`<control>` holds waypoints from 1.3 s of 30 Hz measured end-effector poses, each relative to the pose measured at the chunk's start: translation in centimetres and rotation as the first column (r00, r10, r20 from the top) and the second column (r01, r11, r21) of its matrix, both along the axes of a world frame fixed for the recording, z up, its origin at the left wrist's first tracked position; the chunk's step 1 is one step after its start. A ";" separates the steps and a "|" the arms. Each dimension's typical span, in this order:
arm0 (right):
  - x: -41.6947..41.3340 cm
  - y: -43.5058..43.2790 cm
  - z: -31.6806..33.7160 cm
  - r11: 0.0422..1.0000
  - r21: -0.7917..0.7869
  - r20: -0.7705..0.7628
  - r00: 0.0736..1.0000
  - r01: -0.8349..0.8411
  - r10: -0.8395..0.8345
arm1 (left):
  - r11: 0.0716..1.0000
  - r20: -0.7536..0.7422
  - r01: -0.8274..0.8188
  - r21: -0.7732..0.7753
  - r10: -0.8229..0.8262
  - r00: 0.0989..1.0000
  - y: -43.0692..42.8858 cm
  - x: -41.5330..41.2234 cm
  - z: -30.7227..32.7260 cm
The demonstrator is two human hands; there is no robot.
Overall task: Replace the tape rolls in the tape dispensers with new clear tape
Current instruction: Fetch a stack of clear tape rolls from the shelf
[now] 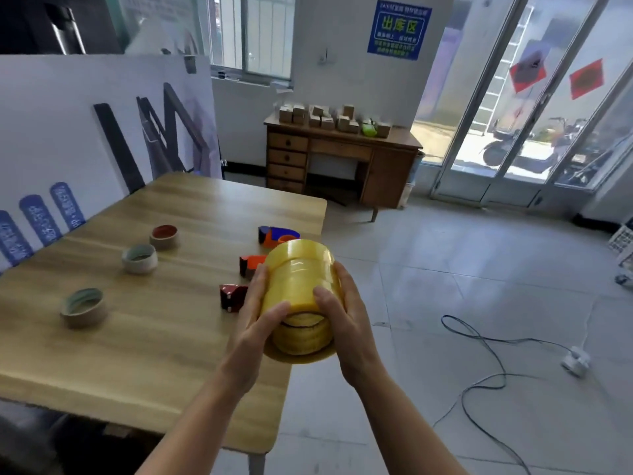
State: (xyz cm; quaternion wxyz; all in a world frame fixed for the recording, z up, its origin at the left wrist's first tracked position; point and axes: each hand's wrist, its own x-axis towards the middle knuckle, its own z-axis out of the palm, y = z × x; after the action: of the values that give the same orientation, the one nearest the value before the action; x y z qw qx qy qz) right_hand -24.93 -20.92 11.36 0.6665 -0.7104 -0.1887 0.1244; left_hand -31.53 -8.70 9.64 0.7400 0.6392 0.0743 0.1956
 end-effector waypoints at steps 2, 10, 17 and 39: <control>3.5 -1.0 0.1 1.000 -0.002 -0.002 1.000 0.002 -0.002 | 1.000 0.008 0.001 -0.016 -0.001 1.000 -0.9 3.5 -0.1; 16.8 -1.2 -0.9 0.999 -0.028 -0.049 0.999 -0.024 0.022 | 0.996 -0.042 -0.015 -0.087 0.011 0.999 -1.3 16.0 -0.8; 29.5 2.2 -4.0 0.992 -0.093 -0.097 0.993 -0.082 0.073 | 0.990 -0.124 -0.086 -0.112 0.072 0.990 1.4 28.0 -3.7; 60.7 20.1 -9.3 0.859 -0.300 -0.365 0.882 -0.415 0.299 | 0.927 -0.565 -0.371 -0.045 0.283 0.775 18.1 56.6 -7.5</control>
State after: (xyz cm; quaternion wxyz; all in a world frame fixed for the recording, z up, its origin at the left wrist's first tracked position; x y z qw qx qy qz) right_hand 35.73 -0.78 2.05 0.5065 -0.7466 -0.1862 0.3889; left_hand 25.12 9.44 2.16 0.6888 0.5862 0.4082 0.1236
